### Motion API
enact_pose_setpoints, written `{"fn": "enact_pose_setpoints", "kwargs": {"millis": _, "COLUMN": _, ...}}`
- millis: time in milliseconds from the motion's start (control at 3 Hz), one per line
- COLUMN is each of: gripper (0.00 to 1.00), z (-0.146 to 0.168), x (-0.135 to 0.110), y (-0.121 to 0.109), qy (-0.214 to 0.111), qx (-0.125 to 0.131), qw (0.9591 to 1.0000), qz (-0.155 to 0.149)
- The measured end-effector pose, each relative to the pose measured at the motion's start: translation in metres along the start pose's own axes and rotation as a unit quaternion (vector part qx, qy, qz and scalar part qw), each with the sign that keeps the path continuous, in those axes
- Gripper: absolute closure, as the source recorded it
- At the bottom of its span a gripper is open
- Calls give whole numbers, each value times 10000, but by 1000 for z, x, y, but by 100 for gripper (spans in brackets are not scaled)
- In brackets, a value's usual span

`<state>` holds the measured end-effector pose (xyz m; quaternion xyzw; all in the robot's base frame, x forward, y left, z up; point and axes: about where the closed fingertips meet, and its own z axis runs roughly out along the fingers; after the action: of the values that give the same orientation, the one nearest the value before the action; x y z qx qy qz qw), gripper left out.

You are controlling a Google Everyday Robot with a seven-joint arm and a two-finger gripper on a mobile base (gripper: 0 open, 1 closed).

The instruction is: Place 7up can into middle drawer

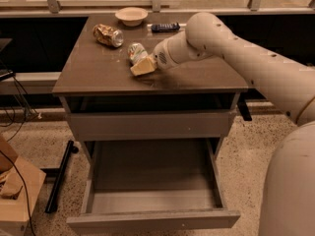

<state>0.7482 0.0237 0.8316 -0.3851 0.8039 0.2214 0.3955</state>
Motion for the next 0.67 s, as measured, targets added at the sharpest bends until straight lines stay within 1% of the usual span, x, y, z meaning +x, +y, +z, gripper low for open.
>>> {"fn": "enact_pose_setpoints", "kwargs": {"millis": 333, "gripper": 95, "z": -11, "x": -8, "y": 2, "qy": -87, "qx": 6, "qw": 9999, "qz": -68}}
{"fn": "enact_pose_setpoints", "kwargs": {"millis": 667, "gripper": 100, "z": -24, "x": -14, "y": 6, "qy": -128, "qx": -62, "qw": 9996, "qz": -228}}
